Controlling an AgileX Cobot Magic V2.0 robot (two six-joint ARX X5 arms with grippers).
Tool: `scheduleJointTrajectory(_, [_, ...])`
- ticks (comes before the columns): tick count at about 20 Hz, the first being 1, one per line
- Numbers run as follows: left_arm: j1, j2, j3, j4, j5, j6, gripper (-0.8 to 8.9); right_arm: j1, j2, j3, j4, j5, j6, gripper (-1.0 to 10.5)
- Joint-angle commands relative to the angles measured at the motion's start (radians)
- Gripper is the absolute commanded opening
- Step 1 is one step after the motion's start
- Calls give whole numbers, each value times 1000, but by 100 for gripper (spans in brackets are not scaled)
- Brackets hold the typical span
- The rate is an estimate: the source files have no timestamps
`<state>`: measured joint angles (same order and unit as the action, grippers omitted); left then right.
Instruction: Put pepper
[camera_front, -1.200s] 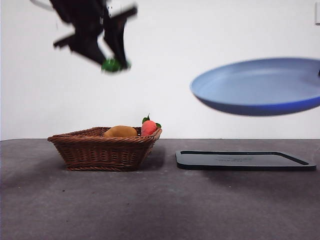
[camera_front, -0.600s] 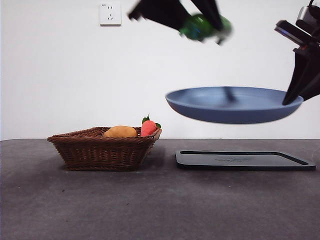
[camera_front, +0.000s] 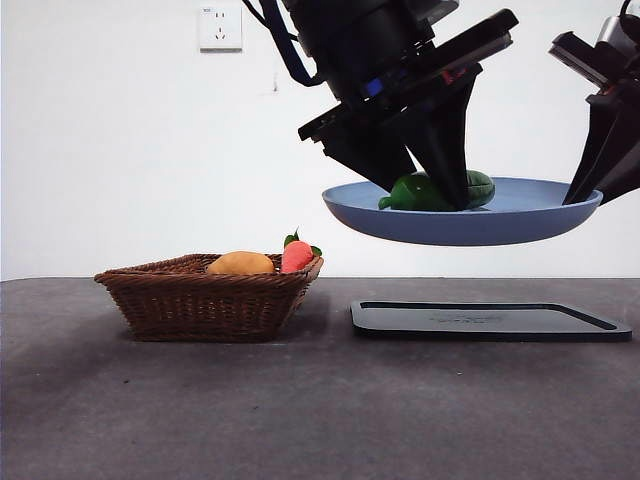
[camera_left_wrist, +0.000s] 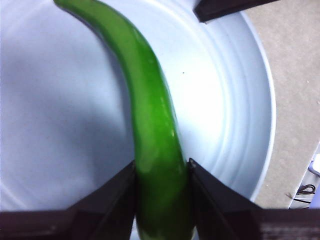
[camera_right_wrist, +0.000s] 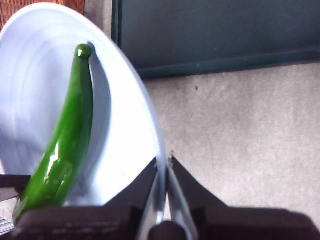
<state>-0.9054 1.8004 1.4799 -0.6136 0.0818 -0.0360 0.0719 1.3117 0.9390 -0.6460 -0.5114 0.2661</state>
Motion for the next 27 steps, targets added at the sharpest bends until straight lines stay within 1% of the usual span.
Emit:
scheduleJointTrajectory(1, [-12,26,16,8,-4,14,216,2,9,19,8,-14,10,6])
scheduleJointTrajectory(2, [-11,26,16,8,-4,14,247,2,9,19,8,-14,11,6])
scheduleJointTrajectory(10, [-11,14,18,19,-4,14,249,2,9,19,-23,-13,10,6])
scheduleJointTrajectory(15, [-11,-20,49,13,-2,14,249,2,9,19,-45,-7,11,6])
scheduleJointTrajectory(17, [-11,-31,72,2,-2,15,249,2,9,19,-46,-6,19,5])
scheduleJointTrajectory(20, [-9,-36,136,-56,-3,16,249,1,11,19,-35,2,43,5])
scheduleJointTrajectory(21, [-7,-39,163,-82,-4,21,249,0,13,19,-24,20,59,5])
scheduleJointTrajectory(23, [-2,-55,201,-112,-8,38,249,-9,26,20,-10,48,62,5])
scheduleJointTrajectory(27, [16,-139,245,-151,-73,45,249,-49,101,31,49,47,97,5])
